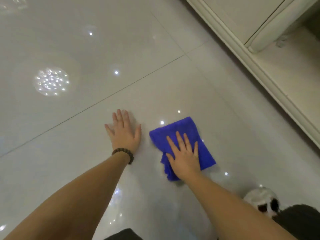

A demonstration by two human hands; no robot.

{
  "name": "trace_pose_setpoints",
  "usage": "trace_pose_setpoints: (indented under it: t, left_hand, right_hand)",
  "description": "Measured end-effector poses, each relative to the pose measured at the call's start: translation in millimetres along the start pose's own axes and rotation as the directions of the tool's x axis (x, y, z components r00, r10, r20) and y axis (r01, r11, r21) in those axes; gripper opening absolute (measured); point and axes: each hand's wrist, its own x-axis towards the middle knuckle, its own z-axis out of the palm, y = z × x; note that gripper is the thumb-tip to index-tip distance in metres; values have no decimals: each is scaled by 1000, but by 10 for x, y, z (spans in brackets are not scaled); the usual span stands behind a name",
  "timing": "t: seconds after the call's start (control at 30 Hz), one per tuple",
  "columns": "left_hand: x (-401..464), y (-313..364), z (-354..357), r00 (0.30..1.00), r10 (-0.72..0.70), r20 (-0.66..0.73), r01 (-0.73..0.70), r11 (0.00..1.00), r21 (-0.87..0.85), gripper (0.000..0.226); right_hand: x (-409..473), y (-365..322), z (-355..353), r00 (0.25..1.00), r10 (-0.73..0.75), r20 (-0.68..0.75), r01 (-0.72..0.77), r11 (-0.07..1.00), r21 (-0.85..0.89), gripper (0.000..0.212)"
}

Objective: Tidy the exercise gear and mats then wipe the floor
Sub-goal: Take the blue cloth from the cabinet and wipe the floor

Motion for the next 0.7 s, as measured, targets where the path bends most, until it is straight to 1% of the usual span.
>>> trace_pose_setpoints:
  t: [0.03,0.07,0.1,0.13,0.17,0.2,0.23,0.3,0.37,0.4,0.43,0.47,0.5,0.53,0.57,0.6,0.63,0.67,0.7]
  left_hand:
    - [-214,78,67,999,38,27,-39,999,28,76]
    - [-358,124,111,998,48,45,-50,997,61,78]
    - [-434,144,156,998,25,50,-29,996,86,77]
    - [-478,163,200,999,-15,51,9,995,99,76]
    - [-517,188,256,997,-42,59,35,993,110,75]
    - [-567,225,335,997,-43,68,34,991,126,76]
    - [-628,267,439,997,-32,69,21,989,146,78]
    - [-724,336,636,998,-32,51,21,977,213,84]
    - [-738,346,762,999,-52,17,45,958,284,88]
    - [-735,339,796,998,-59,-7,58,952,299,88]
    - [-734,337,807,998,-59,-24,63,951,303,88]
    - [-734,347,805,998,-53,-32,60,951,302,88]
    - [-732,361,801,998,-47,-36,56,951,305,88]
    - [-722,367,810,998,-45,-41,55,948,313,88]
    - [-710,366,814,998,-48,-41,59,947,315,88]
    - [-710,368,808,998,-53,-38,62,950,307,88]
    - [-716,372,797,998,-53,-35,61,952,299,89]
    - [-711,378,792,998,-50,-34,58,953,296,90]
    - [-702,374,789,998,-49,-30,56,953,299,90]
  right_hand:
    - [-222,-50,21,997,-41,59,40,999,25,62]
    - [-373,-61,37,992,-88,96,85,996,29,61]
    - [-456,-13,63,983,-138,120,137,990,19,60]
    - [-459,117,78,976,-178,122,180,984,1,60]
    - [-384,322,91,977,-189,96,192,981,-20,60]
    - [-281,595,119,986,-159,46,160,987,-22,61]
    - [-166,915,135,996,-91,-6,91,996,-3,62]
    - [70,1642,101,989,121,-83,-117,992,49,65]
    - [260,2224,-19,929,364,-67,-352,925,143,64]
    - [348,2333,-75,880,472,-45,-456,869,192,65]
    - [444,2297,-116,829,558,-41,-534,811,239,67]
    - [541,2135,-127,794,605,-59,-570,774,275,68]
    - [608,1868,-116,805,585,-98,-541,792,283,68]
    - [627,1550,-79,864,477,-161,-432,866,253,67]
    - [597,1210,-32,938,268,-218,-229,955,188,65]
    - [515,911,25,971,-1,-238,21,996,82,64]
    - [409,719,68,945,-259,-200,261,965,-17,63]
    - [348,684,87,887,-435,-156,426,900,-87,62]
    - [377,797,72,840,-527,-128,514,849,-124,61]
